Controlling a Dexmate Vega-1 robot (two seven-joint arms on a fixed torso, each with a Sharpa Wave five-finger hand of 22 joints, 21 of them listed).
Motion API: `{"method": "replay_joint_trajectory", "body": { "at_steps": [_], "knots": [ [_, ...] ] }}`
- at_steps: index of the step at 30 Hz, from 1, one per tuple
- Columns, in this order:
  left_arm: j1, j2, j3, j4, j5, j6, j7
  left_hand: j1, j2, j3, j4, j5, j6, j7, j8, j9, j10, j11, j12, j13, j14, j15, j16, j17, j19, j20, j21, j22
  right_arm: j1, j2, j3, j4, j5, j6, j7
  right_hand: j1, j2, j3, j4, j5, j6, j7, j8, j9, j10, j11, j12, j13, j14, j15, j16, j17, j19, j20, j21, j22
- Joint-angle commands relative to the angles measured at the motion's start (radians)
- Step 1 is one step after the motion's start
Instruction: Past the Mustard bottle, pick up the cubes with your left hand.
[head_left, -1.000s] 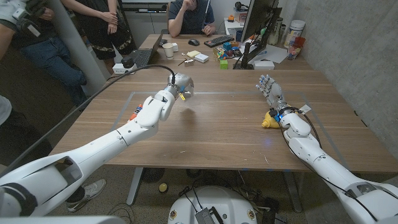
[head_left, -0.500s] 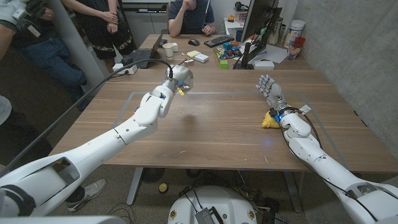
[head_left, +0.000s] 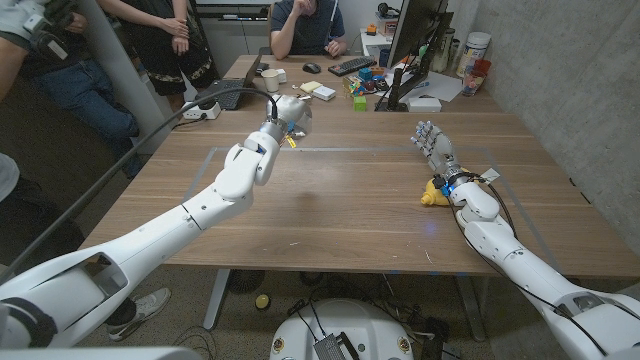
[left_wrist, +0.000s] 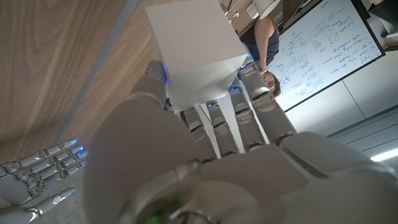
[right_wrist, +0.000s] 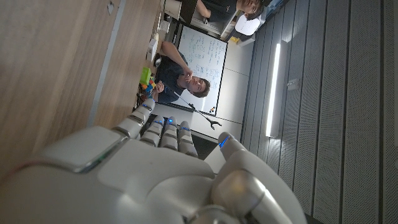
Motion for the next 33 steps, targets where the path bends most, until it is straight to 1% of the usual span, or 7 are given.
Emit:
{"method": "replay_joint_trajectory", "body": {
  "at_steps": [1,10,14,23,24,29,33],
  "knots": [
    [0.007,-0.002,-0.017,-0.028,0.034,0.008,-0.012,0.149,0.155,0.017,0.011,0.007,0.007,0.000,0.001,0.002,-0.016,0.006,-0.010,0.004,0.069,-0.199,-0.008,0.002,0.062,-0.063,0.011,0.005,0.020,0.012,-0.006,0.033,0.003,0.008,0.022,-0.012,0.035,0.003,-0.003,0.008,0.011,0.000,0.007,0.002,0.010,0.002,0.004,0.005,0.010,-0.004,0.000,0.003,0.003,-0.005,-0.002,0.003],
    [0.010,-0.002,-0.027,-0.054,0.065,0.015,-0.033,0.148,0.156,0.017,0.011,0.007,0.013,0.000,-0.001,0.003,-0.007,0.007,-0.010,0.004,0.069,-0.197,-0.012,0.003,0.062,-0.062,0.015,0.005,0.023,0.015,-0.006,0.040,0.004,0.013,0.028,-0.012,0.035,0.003,-0.004,0.008,0.011,0.000,0.007,0.002,0.010,0.000,0.004,0.004,0.011,-0.004,0.000,0.002,0.002,-0.005,-0.002,0.003],
    [0.018,0.000,-0.034,-0.071,0.083,0.020,-0.038,0.148,0.156,0.016,0.012,0.007,0.019,0.005,0.000,0.003,0.001,0.005,-0.009,0.004,0.072,-0.198,-0.014,0.003,0.062,-0.063,0.018,0.005,0.017,0.011,-0.005,0.030,0.004,0.013,0.027,-0.012,0.035,0.004,-0.004,0.008,0.011,0.002,0.007,0.002,0.011,0.001,0.004,0.004,0.012,-0.004,0.000,0.002,0.002,-0.004,-0.002,0.003],
    [0.036,-0.002,-0.053,-0.107,0.115,0.029,-0.047,0.147,0.157,0.016,0.012,0.007,0.020,0.004,-0.003,0.003,0.002,0.005,-0.011,0.004,0.074,-0.199,-0.016,0.003,0.062,-0.064,0.021,0.005,0.003,0.003,-0.001,0.012,0.009,0.011,0.026,-0.012,0.035,0.004,-0.005,0.008,0.013,0.002,0.007,0.002,0.012,0.003,0.004,0.004,0.015,-0.005,0.000,0.002,0.002,-0.004,-0.001,0.003],
    [0.041,0.000,-0.056,-0.117,0.125,0.034,-0.048,0.147,0.158,0.016,0.013,0.007,0.021,0.004,-0.003,0.003,0.003,0.005,-0.011,0.004,0.075,-0.199,-0.016,0.004,0.063,-0.064,0.022,0.005,0.001,0.003,-0.001,0.011,0.009,0.012,0.027,-0.012,0.035,0.004,-0.005,0.008,0.013,0.004,0.007,0.002,0.012,0.006,0.004,0.004,0.015,-0.004,0.000,0.002,0.003,-0.004,-0.001,0.003],
    [0.056,0.002,-0.074,-0.147,0.140,0.035,-0.049,0.148,0.160,0.017,0.013,0.007,0.022,0.006,-0.004,0.004,0.007,0.005,-0.011,0.005,0.076,-0.197,-0.018,0.004,0.062,-0.064,0.024,0.005,-0.006,0.000,0.000,0.003,0.010,0.010,0.026,-0.012,0.035,0.005,-0.005,0.008,0.013,0.002,0.007,0.001,0.013,0.004,0.004,0.004,0.015,-0.004,0.000,0.002,0.003,-0.005,-0.001,0.003],
    [0.074,0.001,-0.088,-0.166,0.156,0.039,-0.030,0.146,0.159,0.016,0.013,0.007,0.022,0.006,-0.006,0.004,0.010,0.004,-0.012,0.005,0.079,-0.200,-0.019,0.004,0.063,-0.065,0.027,0.005,-0.013,-0.004,0.001,-0.007,0.009,0.010,0.022,-0.011,0.035,0.005,-0.006,0.008,0.013,0.004,0.007,0.001,0.012,0.005,0.004,0.004,0.015,-0.004,0.000,0.002,0.003,-0.004,-0.001,0.003]
  ]
}}
